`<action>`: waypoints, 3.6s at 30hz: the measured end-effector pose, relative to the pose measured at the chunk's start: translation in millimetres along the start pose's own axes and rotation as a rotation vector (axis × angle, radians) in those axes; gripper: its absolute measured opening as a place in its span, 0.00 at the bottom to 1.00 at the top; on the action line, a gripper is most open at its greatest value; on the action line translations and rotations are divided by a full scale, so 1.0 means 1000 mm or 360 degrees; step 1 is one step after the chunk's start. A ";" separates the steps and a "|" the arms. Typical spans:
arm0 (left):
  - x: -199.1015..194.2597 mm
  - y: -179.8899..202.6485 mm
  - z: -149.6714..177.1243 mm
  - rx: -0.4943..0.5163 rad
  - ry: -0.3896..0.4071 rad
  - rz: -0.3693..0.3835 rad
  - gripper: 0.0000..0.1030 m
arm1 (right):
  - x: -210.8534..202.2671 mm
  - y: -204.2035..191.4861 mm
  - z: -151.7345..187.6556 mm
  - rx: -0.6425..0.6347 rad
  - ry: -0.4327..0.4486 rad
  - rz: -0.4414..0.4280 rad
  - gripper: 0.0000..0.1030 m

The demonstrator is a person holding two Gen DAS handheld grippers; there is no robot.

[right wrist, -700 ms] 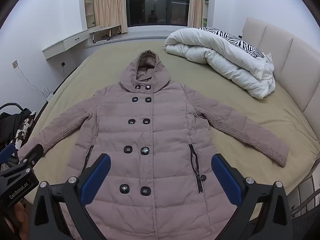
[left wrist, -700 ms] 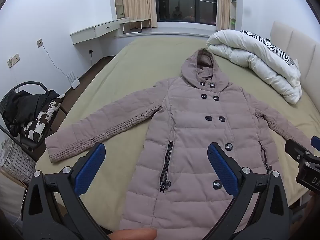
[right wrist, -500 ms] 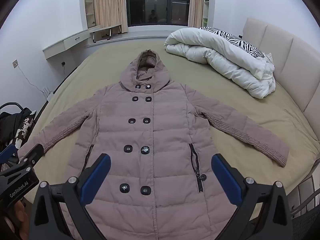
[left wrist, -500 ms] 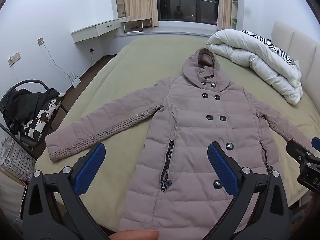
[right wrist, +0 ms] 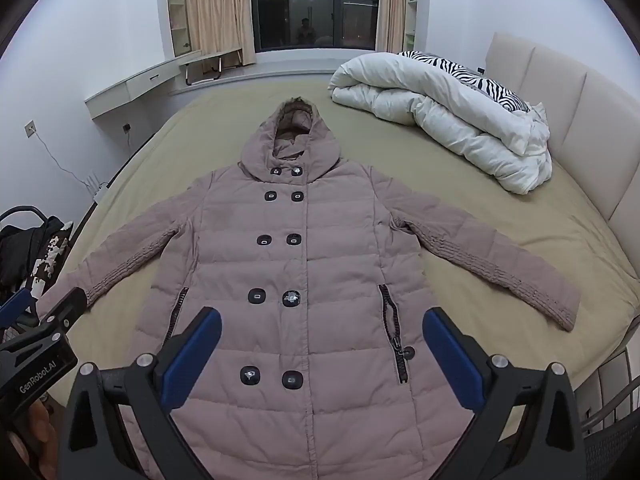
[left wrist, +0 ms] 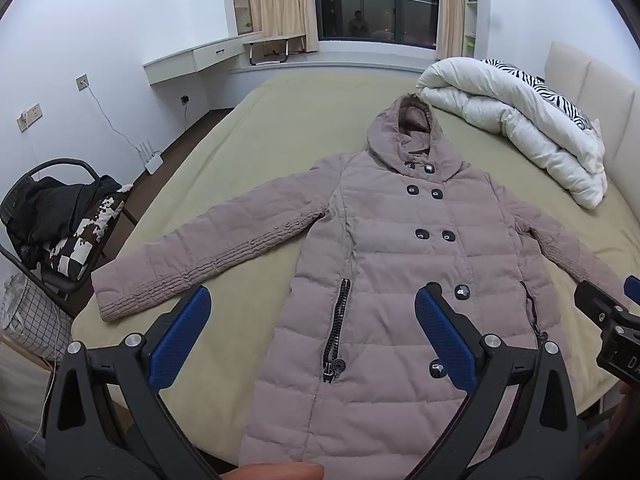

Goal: Fold large clothes

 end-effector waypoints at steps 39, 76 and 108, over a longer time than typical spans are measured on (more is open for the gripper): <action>0.004 -0.006 0.004 -0.0001 -0.0004 -0.0008 1.00 | 0.006 0.000 0.004 0.0004 -0.0015 -0.0010 1.00; 0.041 -0.038 0.023 -0.0044 -0.0055 -0.0057 1.00 | 0.031 -0.007 0.010 0.0007 -0.0080 -0.0020 1.00; 0.275 -0.412 0.111 -0.2271 0.0134 0.0455 0.70 | 0.129 -0.045 -0.009 0.0283 -0.0338 -0.0917 0.89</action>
Point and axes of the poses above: each gripper's, at about its wrist camera, not at the fingertips, and x roughly the way its jaws point, y to its right, z to its underside, the point moved 1 cm from there along x, roughly the way its jaws point, and after that the axes turned 8 degrees about -y, right-handed, at the moved point
